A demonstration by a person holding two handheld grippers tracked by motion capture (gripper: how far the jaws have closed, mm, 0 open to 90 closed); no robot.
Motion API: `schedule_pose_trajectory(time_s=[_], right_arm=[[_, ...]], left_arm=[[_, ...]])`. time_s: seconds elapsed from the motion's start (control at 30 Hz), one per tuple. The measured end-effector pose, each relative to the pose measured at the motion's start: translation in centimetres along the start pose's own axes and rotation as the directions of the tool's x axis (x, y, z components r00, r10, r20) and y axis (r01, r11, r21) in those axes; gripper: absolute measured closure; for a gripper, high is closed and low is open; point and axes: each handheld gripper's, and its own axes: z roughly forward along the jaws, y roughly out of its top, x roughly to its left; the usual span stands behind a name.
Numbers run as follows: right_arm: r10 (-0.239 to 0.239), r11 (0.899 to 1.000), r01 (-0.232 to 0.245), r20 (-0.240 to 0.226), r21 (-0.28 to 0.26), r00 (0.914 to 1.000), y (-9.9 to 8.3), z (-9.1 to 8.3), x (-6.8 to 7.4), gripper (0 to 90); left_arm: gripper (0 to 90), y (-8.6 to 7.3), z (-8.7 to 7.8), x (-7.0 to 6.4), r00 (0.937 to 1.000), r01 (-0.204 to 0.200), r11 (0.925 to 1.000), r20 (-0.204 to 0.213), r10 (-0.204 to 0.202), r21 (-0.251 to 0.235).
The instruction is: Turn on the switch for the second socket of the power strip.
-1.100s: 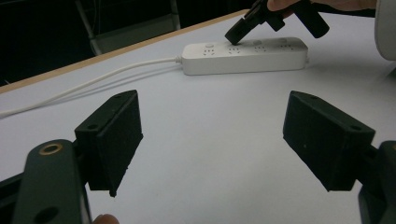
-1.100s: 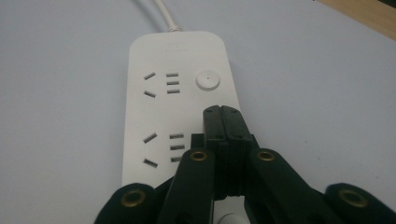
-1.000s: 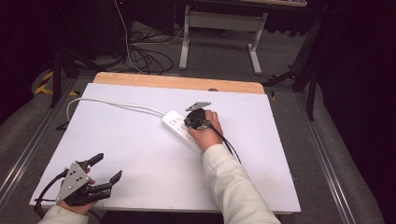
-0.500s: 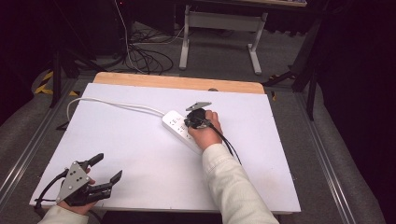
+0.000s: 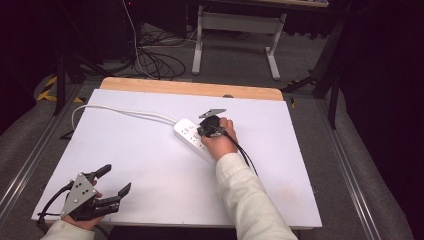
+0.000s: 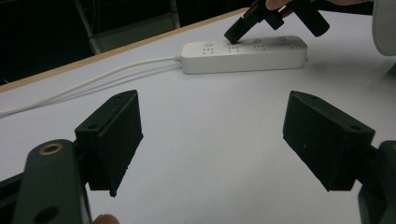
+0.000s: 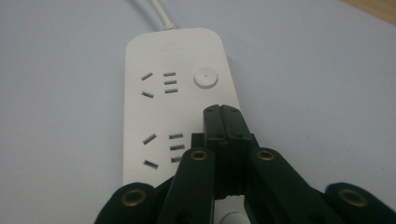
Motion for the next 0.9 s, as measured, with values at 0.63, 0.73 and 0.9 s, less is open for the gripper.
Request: schedule_pose_trajectory(time_s=[0.63, 0.73, 0.9], right_arm=[[0.003, 1.000, -0.003, 0.008, -0.017, 1.0000, 0.03, 0.01, 0.06, 90.0], [-0.019, 0.999, 0.020, 0.010, -0.049, 0.9998, 0.03, 0.06, 0.07, 90.0], [-0.035, 0.997, 0.037, 0.025, -0.073, 0.9991, -0.13, 0.06, 0.21, 90.0]], left_arm=[[20.2, -0.03, -0.04, 0.09, 1.0000, 0.005, 1.0000, -0.001, -0.005, -0.002], [20.2, -0.03, -0.04, 0.13, 1.0000, 0.008, 1.0000, -0.001, -0.008, -0.003], [20.2, -0.03, -0.03, 0.16, 1.0000, 0.007, 1.0000, -0.002, -0.007, -0.003]])
